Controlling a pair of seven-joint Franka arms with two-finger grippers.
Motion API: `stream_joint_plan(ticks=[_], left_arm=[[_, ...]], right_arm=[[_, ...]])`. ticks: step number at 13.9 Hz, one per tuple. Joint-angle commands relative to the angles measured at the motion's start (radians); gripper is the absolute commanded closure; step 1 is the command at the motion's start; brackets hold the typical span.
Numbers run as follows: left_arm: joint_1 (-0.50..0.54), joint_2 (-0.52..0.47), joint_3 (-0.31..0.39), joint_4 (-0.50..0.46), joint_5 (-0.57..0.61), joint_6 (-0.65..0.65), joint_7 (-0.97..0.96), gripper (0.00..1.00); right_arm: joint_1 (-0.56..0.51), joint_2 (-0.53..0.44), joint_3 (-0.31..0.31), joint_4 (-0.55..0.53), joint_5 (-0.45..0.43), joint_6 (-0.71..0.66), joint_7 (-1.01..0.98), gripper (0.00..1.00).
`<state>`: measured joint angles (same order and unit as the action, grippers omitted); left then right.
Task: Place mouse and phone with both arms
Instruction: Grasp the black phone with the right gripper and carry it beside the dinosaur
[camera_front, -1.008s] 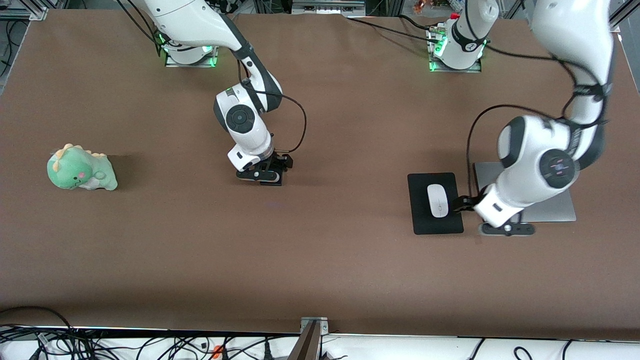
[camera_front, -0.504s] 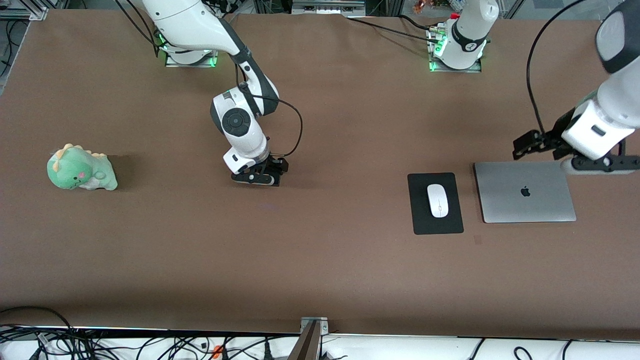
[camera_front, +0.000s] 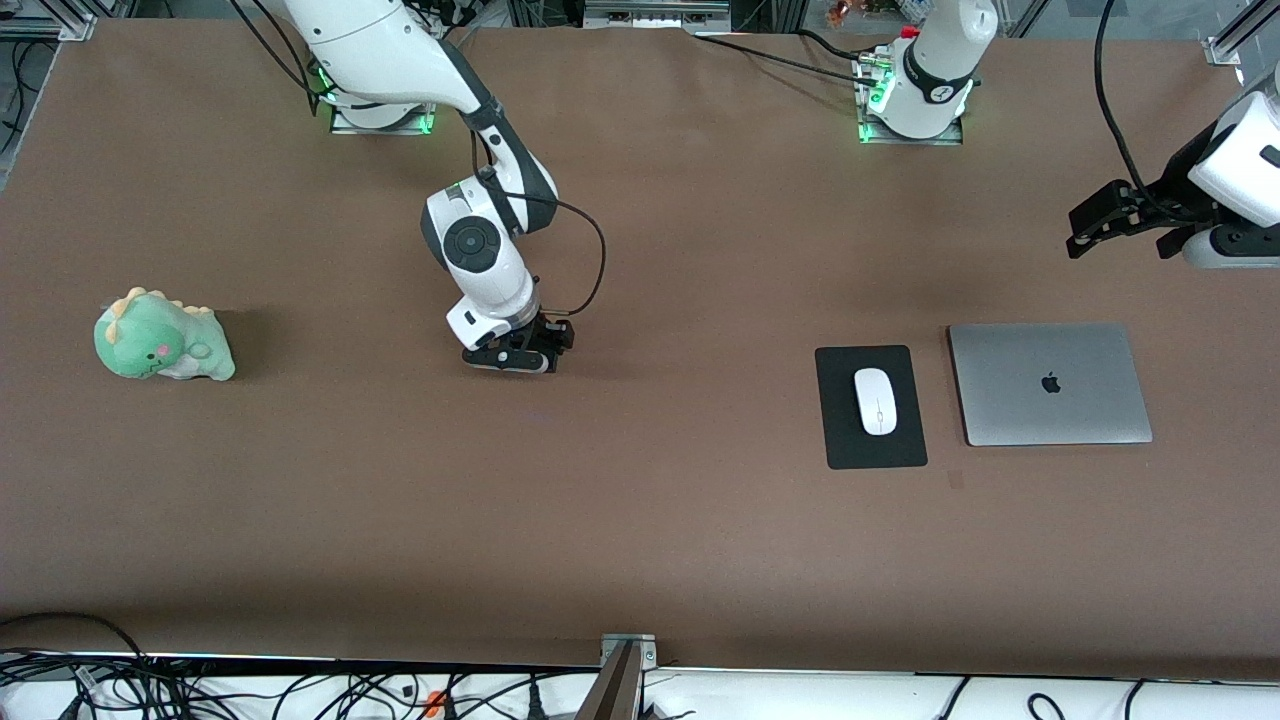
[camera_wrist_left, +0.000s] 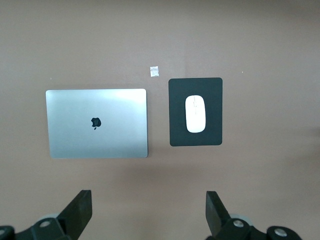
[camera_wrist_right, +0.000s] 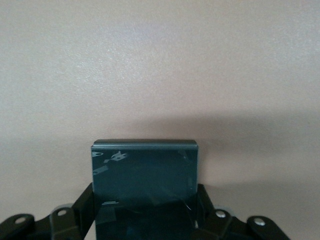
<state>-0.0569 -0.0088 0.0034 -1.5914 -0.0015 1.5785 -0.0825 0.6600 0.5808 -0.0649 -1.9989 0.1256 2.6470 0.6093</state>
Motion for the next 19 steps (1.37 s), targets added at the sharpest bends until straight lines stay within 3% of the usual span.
stream_joint_plan(ticks=[1,5,8,13,17,19], left_arm=[[-0.001,0.023,-0.016,0.022,0.018,-0.017,0.007,0.00],[-0.007,0.024,-0.031,0.024,0.020,-0.012,0.007,0.00],[-0.006,0.024,-0.031,0.024,0.020,-0.015,0.009,0.00],[-0.007,0.024,-0.033,0.036,0.020,-0.015,0.009,0.00],[-0.007,0.024,-0.034,0.037,0.018,-0.015,0.007,0.00],[-0.007,0.024,-0.034,0.037,0.018,-0.015,0.007,0.00]], right_arm=[[0.010,0.034,-0.010,0.044,-0.012,-0.033,0.004,0.50],[0.000,0.031,-0.041,0.217,-0.014,-0.338,-0.011,0.56],[-0.048,0.028,-0.072,0.311,-0.012,-0.494,-0.132,0.57],[-0.206,-0.019,-0.081,0.299,-0.011,-0.582,-0.371,0.58],[-0.276,-0.087,-0.194,0.191,-0.003,-0.561,-0.589,0.58],[-0.307,-0.126,-0.216,0.099,0.002,-0.492,-0.615,0.58]])
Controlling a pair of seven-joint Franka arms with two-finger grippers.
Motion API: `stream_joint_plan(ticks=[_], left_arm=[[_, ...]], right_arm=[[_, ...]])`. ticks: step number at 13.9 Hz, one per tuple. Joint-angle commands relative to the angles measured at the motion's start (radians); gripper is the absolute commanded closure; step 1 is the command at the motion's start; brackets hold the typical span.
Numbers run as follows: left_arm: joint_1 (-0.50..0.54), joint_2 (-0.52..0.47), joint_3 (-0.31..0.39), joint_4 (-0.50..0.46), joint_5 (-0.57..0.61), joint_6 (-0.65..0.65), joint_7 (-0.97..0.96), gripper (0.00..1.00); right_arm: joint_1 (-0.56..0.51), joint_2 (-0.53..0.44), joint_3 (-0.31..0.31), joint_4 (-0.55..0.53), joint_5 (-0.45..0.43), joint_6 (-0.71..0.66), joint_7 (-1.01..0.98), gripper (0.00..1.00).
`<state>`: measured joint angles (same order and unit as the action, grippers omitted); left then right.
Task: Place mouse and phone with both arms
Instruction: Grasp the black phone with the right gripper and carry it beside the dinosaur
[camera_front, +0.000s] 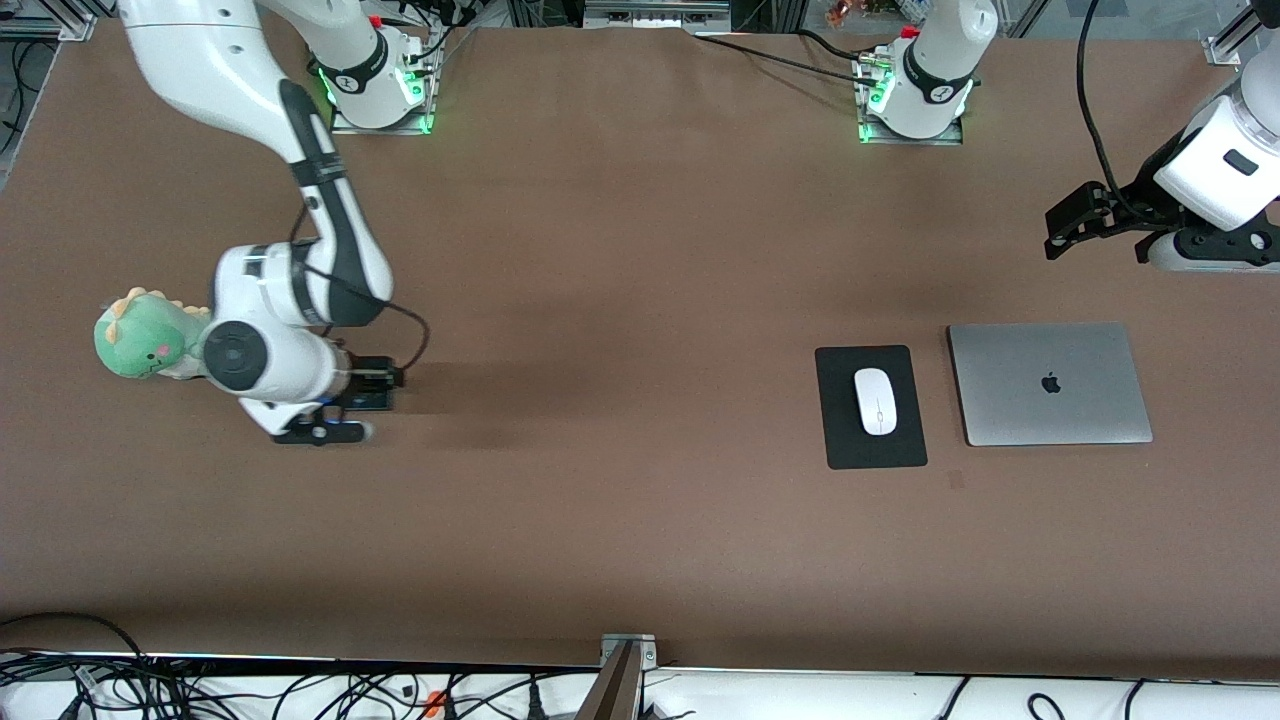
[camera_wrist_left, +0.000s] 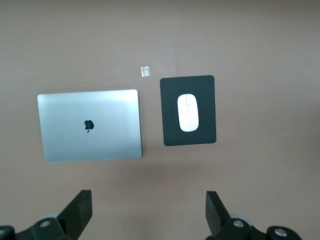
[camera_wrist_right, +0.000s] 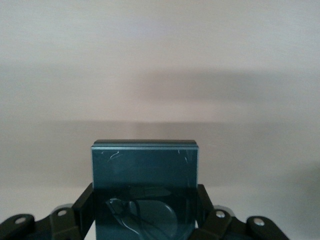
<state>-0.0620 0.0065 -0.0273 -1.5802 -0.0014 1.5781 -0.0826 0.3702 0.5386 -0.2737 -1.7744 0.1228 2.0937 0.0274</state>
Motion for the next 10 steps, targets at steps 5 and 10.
stream_joint_plan(ticks=[5,10], left_arm=[[-0.002,0.010,-0.005,0.028,0.021,-0.012,0.009,0.00],[-0.002,0.010,-0.006,0.028,0.023,-0.010,0.012,0.00]], right_arm=[[-0.094,-0.143,-0.010,-0.394,0.006,0.417,-0.125,0.58],[-0.154,-0.143,-0.010,-0.453,0.021,0.497,-0.191,0.58]])
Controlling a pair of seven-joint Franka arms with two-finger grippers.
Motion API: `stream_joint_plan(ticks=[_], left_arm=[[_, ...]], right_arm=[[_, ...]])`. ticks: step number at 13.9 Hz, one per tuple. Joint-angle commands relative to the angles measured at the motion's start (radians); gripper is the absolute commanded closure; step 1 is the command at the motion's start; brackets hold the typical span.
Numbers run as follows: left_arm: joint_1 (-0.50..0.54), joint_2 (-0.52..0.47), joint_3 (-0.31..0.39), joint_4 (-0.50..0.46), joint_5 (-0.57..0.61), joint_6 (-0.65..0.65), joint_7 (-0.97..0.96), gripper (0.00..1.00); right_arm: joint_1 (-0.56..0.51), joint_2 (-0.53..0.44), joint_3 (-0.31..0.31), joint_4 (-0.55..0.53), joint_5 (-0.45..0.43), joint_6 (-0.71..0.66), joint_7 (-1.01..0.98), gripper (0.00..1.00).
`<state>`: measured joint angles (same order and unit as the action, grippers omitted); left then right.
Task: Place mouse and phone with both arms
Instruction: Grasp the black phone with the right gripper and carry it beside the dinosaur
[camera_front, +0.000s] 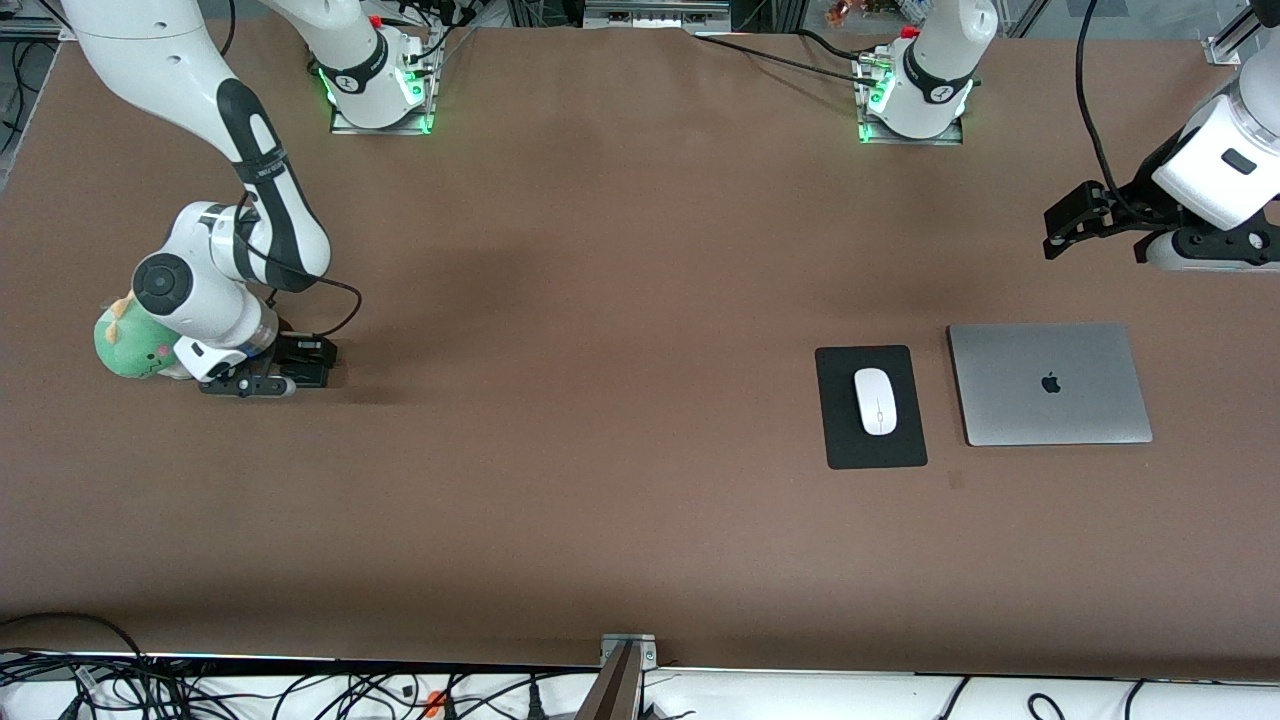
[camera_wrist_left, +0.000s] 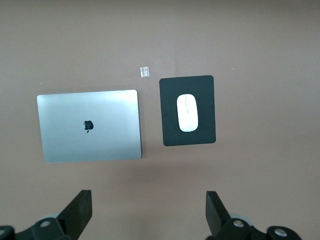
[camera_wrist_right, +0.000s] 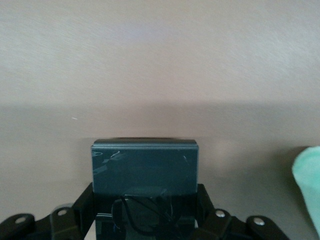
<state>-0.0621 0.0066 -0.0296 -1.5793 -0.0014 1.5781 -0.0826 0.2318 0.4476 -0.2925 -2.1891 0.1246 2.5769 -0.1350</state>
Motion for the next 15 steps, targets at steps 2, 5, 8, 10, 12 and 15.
stream_joint_plan(ticks=[2,5,8,10,12,15], left_arm=[[-0.002,0.010,-0.004,0.027,0.021,-0.010,0.012,0.00],[-0.002,0.010,-0.004,0.027,0.021,-0.010,0.012,0.00],[-0.002,0.010,-0.004,0.028,0.021,-0.009,0.009,0.00],[-0.001,0.012,-0.003,0.028,0.021,-0.010,0.009,0.00],[0.001,0.012,-0.003,0.027,0.020,-0.010,0.009,0.00],[0.001,0.012,-0.003,0.025,0.020,-0.010,0.009,0.00]], right_arm=[[-0.029,-0.050,0.009,-0.046,0.024,0.016,-0.031,0.54],[-0.031,-0.049,0.009,-0.043,0.024,0.014,-0.037,0.00],[-0.029,-0.052,0.010,-0.038,0.024,0.002,-0.037,0.00],[-0.029,-0.062,0.013,-0.025,0.024,-0.012,-0.032,0.00],[-0.028,-0.076,0.016,0.009,0.024,-0.079,-0.029,0.00],[-0.028,-0.102,0.016,0.089,0.026,-0.213,-0.025,0.00]])
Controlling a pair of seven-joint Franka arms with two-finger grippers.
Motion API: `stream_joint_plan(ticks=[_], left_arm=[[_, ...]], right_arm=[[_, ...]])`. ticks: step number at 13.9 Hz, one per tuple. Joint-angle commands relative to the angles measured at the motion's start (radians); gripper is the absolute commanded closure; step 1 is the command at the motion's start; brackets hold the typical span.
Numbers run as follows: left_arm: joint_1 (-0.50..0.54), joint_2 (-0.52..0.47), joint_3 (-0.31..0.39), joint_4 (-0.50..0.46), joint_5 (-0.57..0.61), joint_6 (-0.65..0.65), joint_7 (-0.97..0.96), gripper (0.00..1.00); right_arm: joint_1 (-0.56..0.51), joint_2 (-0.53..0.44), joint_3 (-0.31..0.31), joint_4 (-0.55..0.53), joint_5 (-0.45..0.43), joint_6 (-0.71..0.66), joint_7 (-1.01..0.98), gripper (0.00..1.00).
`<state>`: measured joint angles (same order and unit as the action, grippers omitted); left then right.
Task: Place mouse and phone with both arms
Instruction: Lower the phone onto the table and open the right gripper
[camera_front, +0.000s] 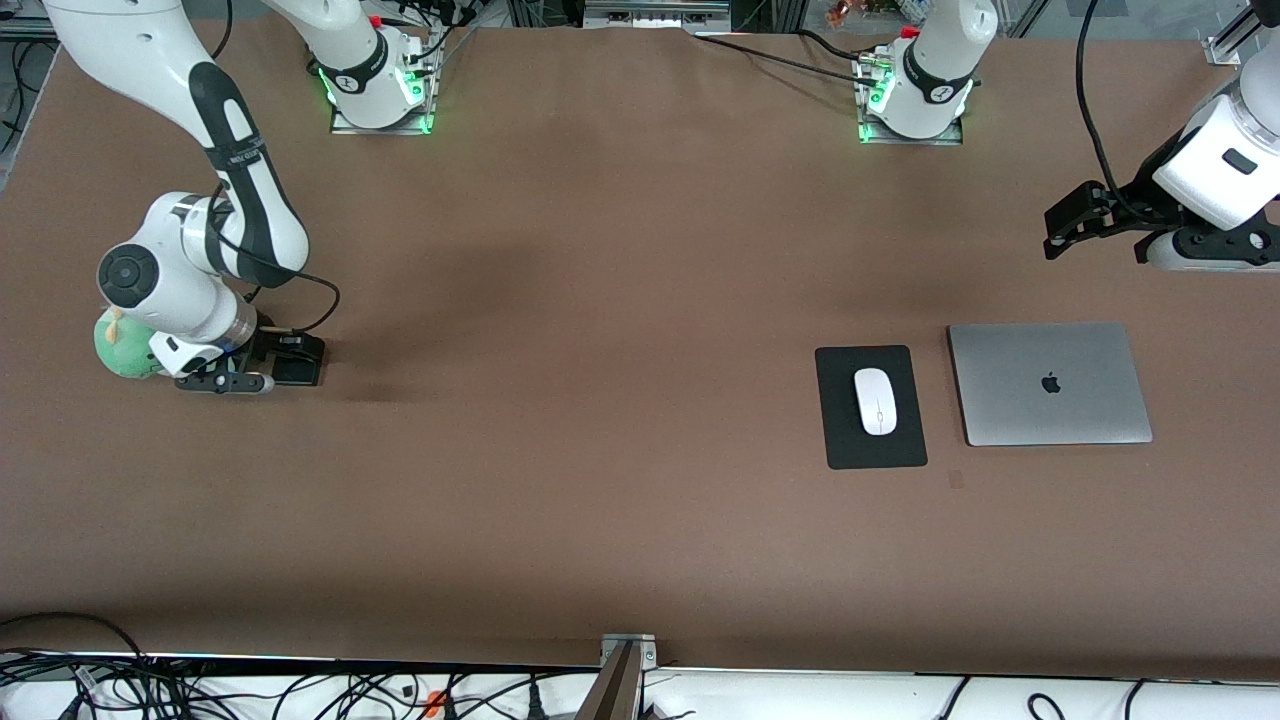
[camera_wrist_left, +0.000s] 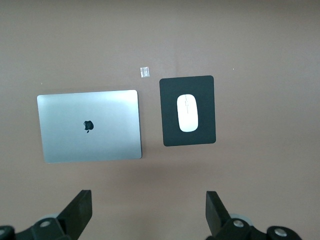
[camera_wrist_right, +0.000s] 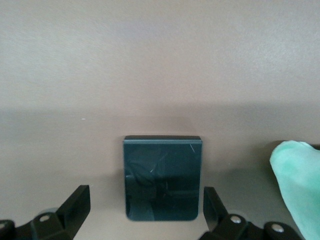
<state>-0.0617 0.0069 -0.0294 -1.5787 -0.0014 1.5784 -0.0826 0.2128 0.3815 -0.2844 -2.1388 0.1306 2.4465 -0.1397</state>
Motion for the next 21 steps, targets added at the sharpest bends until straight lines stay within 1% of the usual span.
stream_joint_plan(ticks=[1,4,6,8,11,13,14,15,16,18,19,21], left_arm=[[0.002,0.015,-0.001,0.025,0.020,-0.011,0.009,0.00],[0.003,0.018,-0.001,0.026,0.020,-0.011,0.009,0.00],[0.003,0.018,-0.001,0.026,0.020,-0.011,0.009,0.00],[0.003,0.018,-0.001,0.026,0.020,-0.011,0.009,0.00],[0.003,0.018,-0.001,0.026,0.020,-0.011,0.009,0.00],[0.003,0.018,-0.001,0.026,0.020,-0.011,0.009,0.00],[0.003,0.018,-0.001,0.026,0.020,-0.011,0.009,0.00],[0.003,0.018,-0.001,0.026,0.020,-0.011,0.009,0.00],[0.003,0.018,-0.001,0.026,0.020,-0.011,0.009,0.00],[0.003,0.018,-0.001,0.026,0.020,-0.012,0.009,0.00],[0.003,0.018,-0.001,0.026,0.020,-0.011,0.009,0.00],[0.003,0.018,-0.001,0.026,0.020,-0.012,0.007,0.00]], right_arm=[[-0.009,-0.052,0.008,0.052,0.020,-0.110,-0.015,0.00],[-0.009,-0.113,0.008,0.068,0.020,-0.142,-0.018,0.00],[-0.006,-0.168,0.010,0.085,0.018,-0.199,-0.018,0.00],[-0.006,-0.213,0.010,0.147,0.018,-0.329,-0.017,0.00],[-0.006,-0.223,0.007,0.284,0.017,-0.542,0.009,0.00],[-0.004,-0.242,0.010,0.347,0.006,-0.648,0.051,0.00],[-0.004,-0.263,0.019,0.359,0.001,-0.679,0.071,0.00],[-0.016,-0.286,0.048,0.365,-0.009,-0.705,0.084,0.00],[-0.062,-0.315,0.097,0.370,-0.040,-0.730,0.092,0.00],[-0.210,-0.364,0.267,0.372,-0.107,-0.771,0.117,0.00],[-0.246,-0.383,0.305,0.372,-0.123,-0.785,0.132,0.00],[-0.259,-0.411,0.320,0.375,-0.137,-0.791,0.138,0.00]])
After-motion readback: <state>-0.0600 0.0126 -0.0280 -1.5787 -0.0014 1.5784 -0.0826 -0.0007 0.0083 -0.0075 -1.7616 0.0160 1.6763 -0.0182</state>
